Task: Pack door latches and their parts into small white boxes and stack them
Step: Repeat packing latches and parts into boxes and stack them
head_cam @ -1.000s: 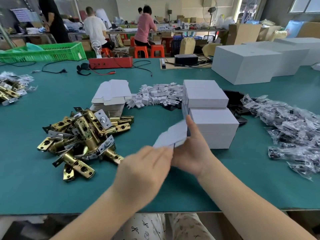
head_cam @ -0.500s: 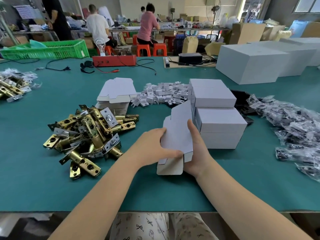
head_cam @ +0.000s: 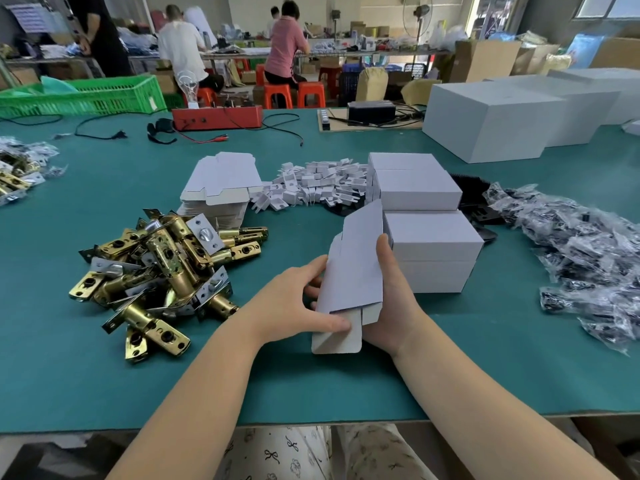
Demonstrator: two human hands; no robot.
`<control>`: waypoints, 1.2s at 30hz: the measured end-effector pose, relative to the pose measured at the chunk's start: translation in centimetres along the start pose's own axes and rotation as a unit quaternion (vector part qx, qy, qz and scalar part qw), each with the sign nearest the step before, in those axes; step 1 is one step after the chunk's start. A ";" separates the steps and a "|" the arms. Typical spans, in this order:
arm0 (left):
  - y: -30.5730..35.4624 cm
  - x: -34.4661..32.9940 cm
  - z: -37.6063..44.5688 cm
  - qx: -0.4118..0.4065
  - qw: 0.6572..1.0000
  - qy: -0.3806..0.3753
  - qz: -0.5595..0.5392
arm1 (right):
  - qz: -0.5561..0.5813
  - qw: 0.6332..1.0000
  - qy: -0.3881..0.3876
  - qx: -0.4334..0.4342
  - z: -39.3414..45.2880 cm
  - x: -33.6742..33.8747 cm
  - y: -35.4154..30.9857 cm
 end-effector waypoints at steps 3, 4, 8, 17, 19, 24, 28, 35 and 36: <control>0.4 0.0 -0.2 -0.002 1.000 -0.009 0.000 | -0.007 1.000 -0.014 0.003 -0.2 0.1 0.0; 0.4 -0.1 -0.2 -0.003 1.000 -0.002 -0.004 | -0.003 1.000 -0.015 0.001 -0.2 0.1 0.0; -0.2 -0.3 0.1 -0.034 0.997 0.056 -0.029 | 0.002 1.000 -0.017 0.003 -0.2 -0.2 -0.3; -1.5 0.7 0.1 -0.047 0.978 0.114 -0.169 | 0.010 0.998 -0.036 0.058 -0.8 -0.6 -0.8; -1.1 0.3 -0.2 -0.048 0.989 0.116 -0.081 | 0.019 0.997 -0.051 0.050 -0.8 -0.6 -0.8; 0.7 -0.6 -0.4 -0.193 0.921 0.238 0.241 | -0.006 0.998 -0.050 0.023 -0.6 -0.9 -0.4; 1.7 -1.7 -0.2 -0.188 0.916 0.208 0.286 | -0.054 0.997 0.048 0.018 -0.4 -0.7 -0.5; 0.1 -1.4 0.2 -0.028 0.971 0.201 0.125 | -0.075 0.995 0.063 -0.005 -0.5 -1.0 -0.2; -0.1 -1.3 0.2 -0.023 0.971 0.215 0.104 | -0.079 0.995 0.067 -0.006 -0.5 -1.1 -0.1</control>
Point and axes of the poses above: each hand's wrist, its own z-axis towards the middle knuckle, its own x-axis out of the back of the hand, y = z × x, the point moved 1 cm from there along z, towards the middle knuckle, and after that the axes turned 1 degree about y, right-handed, at the moved point
